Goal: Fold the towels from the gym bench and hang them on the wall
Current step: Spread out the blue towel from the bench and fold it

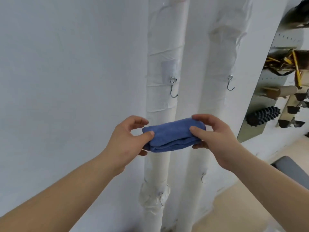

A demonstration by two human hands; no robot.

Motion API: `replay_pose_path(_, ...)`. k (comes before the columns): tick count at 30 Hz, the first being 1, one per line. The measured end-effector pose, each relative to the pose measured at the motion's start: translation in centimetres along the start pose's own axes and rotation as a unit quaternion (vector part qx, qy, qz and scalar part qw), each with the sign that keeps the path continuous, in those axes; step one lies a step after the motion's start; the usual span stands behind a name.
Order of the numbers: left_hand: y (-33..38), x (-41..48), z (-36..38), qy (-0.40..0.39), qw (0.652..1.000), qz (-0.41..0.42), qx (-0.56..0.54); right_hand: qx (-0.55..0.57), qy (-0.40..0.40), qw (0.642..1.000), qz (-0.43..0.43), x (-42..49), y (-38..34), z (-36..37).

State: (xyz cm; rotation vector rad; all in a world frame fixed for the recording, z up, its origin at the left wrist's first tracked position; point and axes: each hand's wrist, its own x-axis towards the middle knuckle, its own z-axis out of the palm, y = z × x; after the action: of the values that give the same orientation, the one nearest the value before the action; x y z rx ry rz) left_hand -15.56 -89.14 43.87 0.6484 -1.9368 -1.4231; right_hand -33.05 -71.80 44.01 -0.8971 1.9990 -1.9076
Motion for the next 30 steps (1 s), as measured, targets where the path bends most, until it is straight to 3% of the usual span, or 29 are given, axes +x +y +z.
replay_pose_path(4, 6.3, 2.9, 0.7, 0.033, 0.992, 0.121, 0.021, -0.016, 0.025, 0.994, -0.109, 4.6, -5.3, -1.6)
replay_pose_path(8, 10.4, 5.9, 1.0, 0.046, 0.977, 0.204, 0.051, 0.015, 0.027, 0.986, -0.161, 9.3, -9.3, -2.1)
replay_pose_path(12, 8.6, 8.3, 1.9, 0.024, 0.923, 0.309, 0.227, 0.028, -0.012, 0.989, -0.144, 12.0, -7.8, -0.5)
replay_pose_path(16, 5.4, 9.3, 2.6, 0.060, 0.864, 0.392, 0.310, -0.018, -0.010, 0.992, -0.127, 12.9, -4.1, -0.7)
replay_pose_path(20, 5.4, 9.5, 2.9, 0.086, 0.850, 0.412, 0.317, -0.036, -0.026, 0.993, -0.107, 13.5, -4.6, -1.5)
replay_pose_path(27, 5.6, 8.5, 2.9, 0.076, 0.894, 0.332, 0.290, -0.039, -0.081, 0.990, -0.110, 13.2, -5.5, -2.2)
replay_pose_path(30, 5.6, 8.9, 3.2, 0.035, 0.869, 0.317, 0.379, -0.139, -0.086, 0.979, -0.122, 13.0, -5.2, -1.5)
